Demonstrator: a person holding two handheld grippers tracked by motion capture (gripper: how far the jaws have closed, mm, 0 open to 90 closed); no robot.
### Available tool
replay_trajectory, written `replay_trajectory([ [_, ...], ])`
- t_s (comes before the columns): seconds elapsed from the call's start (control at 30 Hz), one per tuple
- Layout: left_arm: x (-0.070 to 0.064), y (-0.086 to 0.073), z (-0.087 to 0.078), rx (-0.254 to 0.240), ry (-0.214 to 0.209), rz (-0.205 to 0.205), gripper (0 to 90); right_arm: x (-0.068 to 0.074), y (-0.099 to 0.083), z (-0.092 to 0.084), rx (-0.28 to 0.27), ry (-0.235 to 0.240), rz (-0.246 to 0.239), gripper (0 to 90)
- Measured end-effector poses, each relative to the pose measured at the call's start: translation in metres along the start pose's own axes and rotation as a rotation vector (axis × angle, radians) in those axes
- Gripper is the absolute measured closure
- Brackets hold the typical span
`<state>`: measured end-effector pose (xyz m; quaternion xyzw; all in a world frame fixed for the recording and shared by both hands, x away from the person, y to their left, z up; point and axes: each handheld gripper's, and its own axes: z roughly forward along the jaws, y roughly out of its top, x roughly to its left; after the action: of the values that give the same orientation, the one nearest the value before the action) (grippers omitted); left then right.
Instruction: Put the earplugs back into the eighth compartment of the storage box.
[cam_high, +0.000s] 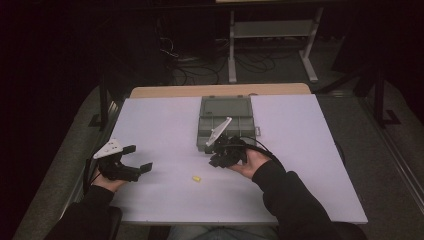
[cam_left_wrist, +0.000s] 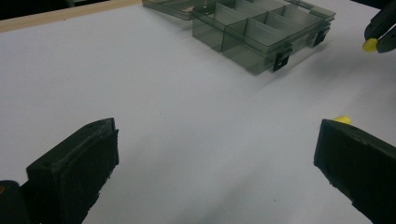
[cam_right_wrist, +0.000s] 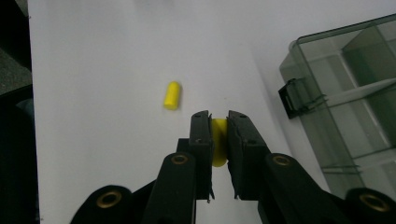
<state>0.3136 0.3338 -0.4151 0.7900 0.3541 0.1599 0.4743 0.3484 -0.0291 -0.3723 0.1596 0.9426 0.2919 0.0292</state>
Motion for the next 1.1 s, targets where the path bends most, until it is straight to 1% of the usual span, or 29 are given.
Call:
replay_trajectory([
  [0.17, 0.000, 0.000, 0.000, 0.000, 0.000, 0.001, 0.0, -0.007, -0.002, -0.010, -0.011, -0.020, 0.016, 79.0],
  [0.4, 0.000, 0.000, 0.000, 0.002, 0.002, 0.003, 0.0, -0.024, -0.007, -0.021, -0.031, -0.050, 0.060, 79.0],
  [0.83, 0.000, 0.000, 0.000, 0.003, 0.001, -0.001, 0.0, -0.046, -0.012, -0.029, -0.013, -0.086, 0.114, 79.0],
  [1.1, 0.000, 0.000, 0.000, 0.002, 0.000, 0.000, 0.0, -0.061, -0.018, -0.037, -0.010, -0.104, 0.160, 79.0],
])
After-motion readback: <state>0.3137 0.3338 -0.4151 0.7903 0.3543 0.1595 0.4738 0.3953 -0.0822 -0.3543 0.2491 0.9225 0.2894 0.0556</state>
